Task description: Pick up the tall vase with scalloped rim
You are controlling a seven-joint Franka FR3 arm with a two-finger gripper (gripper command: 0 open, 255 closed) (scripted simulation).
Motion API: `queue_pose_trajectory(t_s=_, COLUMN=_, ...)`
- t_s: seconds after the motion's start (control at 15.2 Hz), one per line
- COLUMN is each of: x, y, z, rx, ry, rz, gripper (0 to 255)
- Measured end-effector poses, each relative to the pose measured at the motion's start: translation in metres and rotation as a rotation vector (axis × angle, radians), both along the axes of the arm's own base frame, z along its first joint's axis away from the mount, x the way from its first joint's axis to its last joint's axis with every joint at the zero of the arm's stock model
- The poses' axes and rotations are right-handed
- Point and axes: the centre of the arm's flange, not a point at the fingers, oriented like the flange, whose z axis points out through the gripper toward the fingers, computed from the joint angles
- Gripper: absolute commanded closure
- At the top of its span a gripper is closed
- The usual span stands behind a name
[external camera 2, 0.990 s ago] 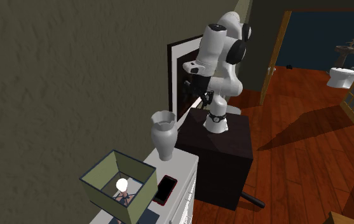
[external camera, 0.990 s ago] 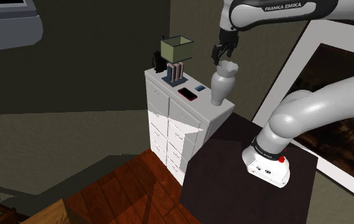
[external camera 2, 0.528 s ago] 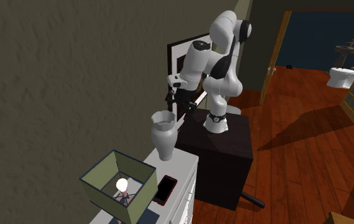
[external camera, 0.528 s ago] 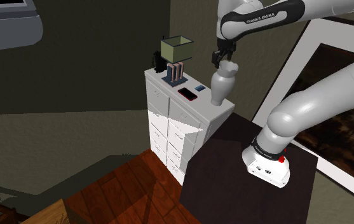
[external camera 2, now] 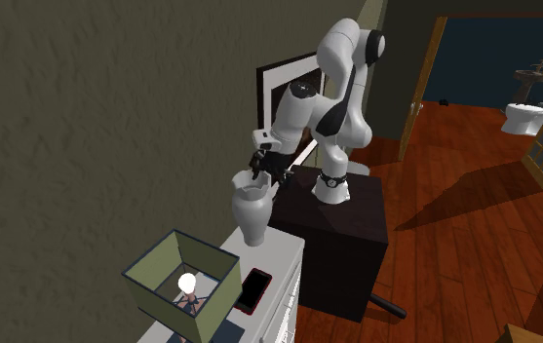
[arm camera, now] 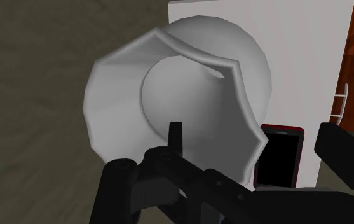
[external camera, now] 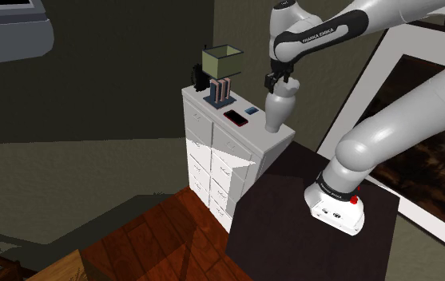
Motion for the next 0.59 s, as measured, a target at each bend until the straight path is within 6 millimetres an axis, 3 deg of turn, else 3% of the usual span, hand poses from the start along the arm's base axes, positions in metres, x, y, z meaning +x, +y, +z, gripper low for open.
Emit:
queue_pose_trajectory(t_s=0.07, x=0.0007, y=-0.0003, z=-0.004, rx=0.0, ry=0.0, rz=0.0, gripper=0)
queue_pose_trajectory(t_s=0.13, x=0.0009, y=-0.0004, z=-0.0063, rx=0.0, ry=0.0, rz=0.0, gripper=255)
queue_pose_trajectory(t_s=0.59, x=0.0007, y=-0.0005, z=-0.0079, rx=-0.001, ry=-0.002, rz=0.0, gripper=255)
